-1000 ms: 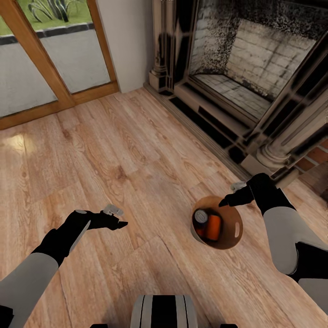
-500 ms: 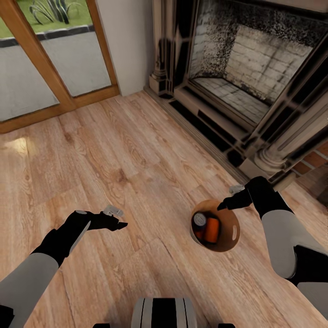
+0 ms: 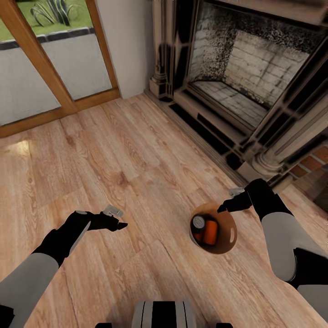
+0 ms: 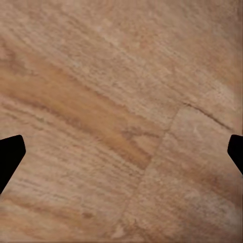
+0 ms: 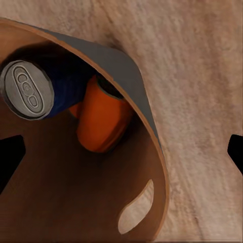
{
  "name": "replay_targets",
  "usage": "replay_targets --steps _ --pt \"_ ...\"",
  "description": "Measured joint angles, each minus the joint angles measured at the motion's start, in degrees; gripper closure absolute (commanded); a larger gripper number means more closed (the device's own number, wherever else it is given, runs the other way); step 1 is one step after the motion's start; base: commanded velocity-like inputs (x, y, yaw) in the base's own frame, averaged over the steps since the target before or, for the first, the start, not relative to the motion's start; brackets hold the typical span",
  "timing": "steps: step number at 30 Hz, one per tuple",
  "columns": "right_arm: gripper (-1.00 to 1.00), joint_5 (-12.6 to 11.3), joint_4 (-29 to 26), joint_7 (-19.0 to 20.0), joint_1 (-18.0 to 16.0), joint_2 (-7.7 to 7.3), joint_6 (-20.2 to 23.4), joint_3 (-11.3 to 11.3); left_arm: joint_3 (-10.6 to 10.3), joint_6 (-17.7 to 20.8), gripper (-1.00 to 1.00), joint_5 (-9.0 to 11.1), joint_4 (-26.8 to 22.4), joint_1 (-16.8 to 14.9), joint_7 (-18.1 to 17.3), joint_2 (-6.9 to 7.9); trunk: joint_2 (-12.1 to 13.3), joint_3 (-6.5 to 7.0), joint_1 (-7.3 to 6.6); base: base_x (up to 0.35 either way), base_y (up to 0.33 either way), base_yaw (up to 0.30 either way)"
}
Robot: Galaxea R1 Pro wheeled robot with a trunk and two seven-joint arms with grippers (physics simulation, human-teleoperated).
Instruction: Put the three can of soda from the living room inside the tash can in the kitchen.
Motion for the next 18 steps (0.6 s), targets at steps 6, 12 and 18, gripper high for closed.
replay_targets --steps 6,12,18 --pt "-1.00 0.02 -0.14 0.06 1.33 0.00 0.00 -0.45 0.00 0.00 -1.00 -0.01 0.01 0.00 0.00 -0.02 2.41 1.08 -1.32 0.000 0.000 0.000" --pt "-1.00 0.00 -0.24 0.07 2.11 0.00 0.00 -0.61 0.00 0.00 -1.00 -0.01 0.01 0.00 0.00 -0.07 4.81 2.15 -2.64 0.000 0.000 0.000" --pt "-1.00 -0.16 -0.48 0.15 3.39 0.01 -0.21 -0.64 0.00 -0.07 -1.00 -0.01 0.01 0.00 0.00 -0.12 7.22 3.23 -3.95 0.000 0.000 0.000"
